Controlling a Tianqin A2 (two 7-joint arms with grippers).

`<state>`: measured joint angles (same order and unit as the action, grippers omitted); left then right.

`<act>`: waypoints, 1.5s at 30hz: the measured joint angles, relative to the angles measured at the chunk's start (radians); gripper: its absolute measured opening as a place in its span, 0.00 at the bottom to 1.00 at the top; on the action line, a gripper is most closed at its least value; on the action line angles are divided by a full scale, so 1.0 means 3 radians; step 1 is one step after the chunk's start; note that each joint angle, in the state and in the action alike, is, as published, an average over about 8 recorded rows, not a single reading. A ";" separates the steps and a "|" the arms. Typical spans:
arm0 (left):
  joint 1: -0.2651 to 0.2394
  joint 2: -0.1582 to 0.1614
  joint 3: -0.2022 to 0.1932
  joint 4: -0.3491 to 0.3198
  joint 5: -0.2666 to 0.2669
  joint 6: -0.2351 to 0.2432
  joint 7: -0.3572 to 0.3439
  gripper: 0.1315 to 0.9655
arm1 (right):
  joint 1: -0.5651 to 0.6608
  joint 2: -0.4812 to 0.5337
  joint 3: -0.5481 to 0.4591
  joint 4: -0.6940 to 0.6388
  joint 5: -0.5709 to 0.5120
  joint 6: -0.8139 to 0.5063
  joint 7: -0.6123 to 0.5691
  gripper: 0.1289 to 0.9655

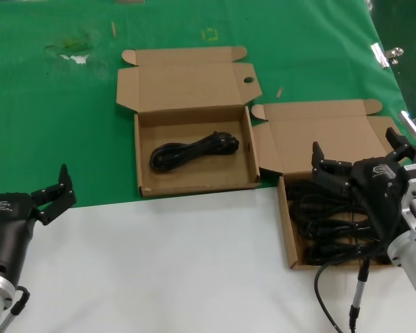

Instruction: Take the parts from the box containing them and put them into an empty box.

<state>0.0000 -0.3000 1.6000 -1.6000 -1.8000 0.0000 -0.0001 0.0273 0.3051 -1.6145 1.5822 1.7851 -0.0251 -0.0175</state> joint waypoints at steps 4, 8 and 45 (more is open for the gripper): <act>0.0000 0.0000 0.0000 0.0000 0.0000 0.0000 0.0000 1.00 | 0.0000 0.0000 0.0000 0.0000 0.0000 0.0000 0.0000 1.00; 0.0000 0.0000 0.0000 0.0000 0.0000 0.0000 0.0000 1.00 | 0.0000 0.0000 0.0000 0.0000 0.0000 0.0000 0.0000 1.00; 0.0000 0.0000 0.0000 0.0000 0.0000 0.0000 0.0000 1.00 | 0.0000 0.0000 0.0000 0.0000 0.0000 0.0000 0.0000 1.00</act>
<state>0.0000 -0.3000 1.6000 -1.6000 -1.8000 0.0000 0.0001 0.0273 0.3051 -1.6145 1.5822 1.7851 -0.0251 -0.0175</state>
